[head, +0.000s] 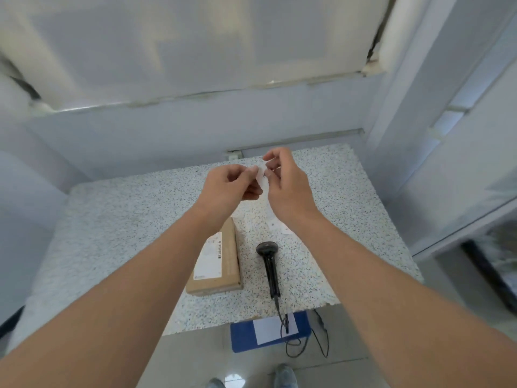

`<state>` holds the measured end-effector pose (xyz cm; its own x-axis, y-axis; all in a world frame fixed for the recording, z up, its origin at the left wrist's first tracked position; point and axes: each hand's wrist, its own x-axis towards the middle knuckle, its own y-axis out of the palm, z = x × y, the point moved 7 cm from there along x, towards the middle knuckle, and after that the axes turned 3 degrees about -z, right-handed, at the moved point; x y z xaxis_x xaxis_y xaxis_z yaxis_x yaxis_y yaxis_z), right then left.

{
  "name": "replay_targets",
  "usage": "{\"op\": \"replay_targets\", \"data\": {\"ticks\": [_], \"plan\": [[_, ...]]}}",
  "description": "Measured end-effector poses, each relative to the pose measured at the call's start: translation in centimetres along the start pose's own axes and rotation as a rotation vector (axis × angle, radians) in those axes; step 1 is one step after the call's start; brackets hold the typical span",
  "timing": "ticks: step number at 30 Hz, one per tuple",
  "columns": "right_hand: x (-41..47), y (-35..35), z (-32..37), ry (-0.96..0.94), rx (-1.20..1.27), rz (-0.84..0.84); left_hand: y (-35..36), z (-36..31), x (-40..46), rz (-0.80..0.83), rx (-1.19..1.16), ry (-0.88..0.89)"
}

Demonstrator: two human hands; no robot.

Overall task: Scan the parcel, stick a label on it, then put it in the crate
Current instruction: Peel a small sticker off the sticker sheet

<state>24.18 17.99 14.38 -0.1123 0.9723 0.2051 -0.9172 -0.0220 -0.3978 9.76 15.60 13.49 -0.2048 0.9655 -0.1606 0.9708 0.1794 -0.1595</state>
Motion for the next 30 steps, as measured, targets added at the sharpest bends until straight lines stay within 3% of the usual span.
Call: {"op": "replay_targets", "data": {"ticks": [9, 14, 18, 30], "plan": [[1.0, -2.0, 11.3, -0.247, 0.012, -0.115, -5.7, -8.7, -3.2, -0.057, -0.288, 0.151], [0.9, -1.3, 16.7, -0.183, 0.184, -0.197, -9.3, -12.6, -4.9, -0.052, -0.469, 0.208], [0.6, -0.6, 21.5, -0.185, 0.352, -0.193, -12.0, -15.4, -6.2, -0.017, -0.532, 0.244], [-0.8, 1.1, 28.5, -0.341, 0.332, -0.161, -18.0, -19.0, -8.5, 0.028, -0.615, 0.328]]}}
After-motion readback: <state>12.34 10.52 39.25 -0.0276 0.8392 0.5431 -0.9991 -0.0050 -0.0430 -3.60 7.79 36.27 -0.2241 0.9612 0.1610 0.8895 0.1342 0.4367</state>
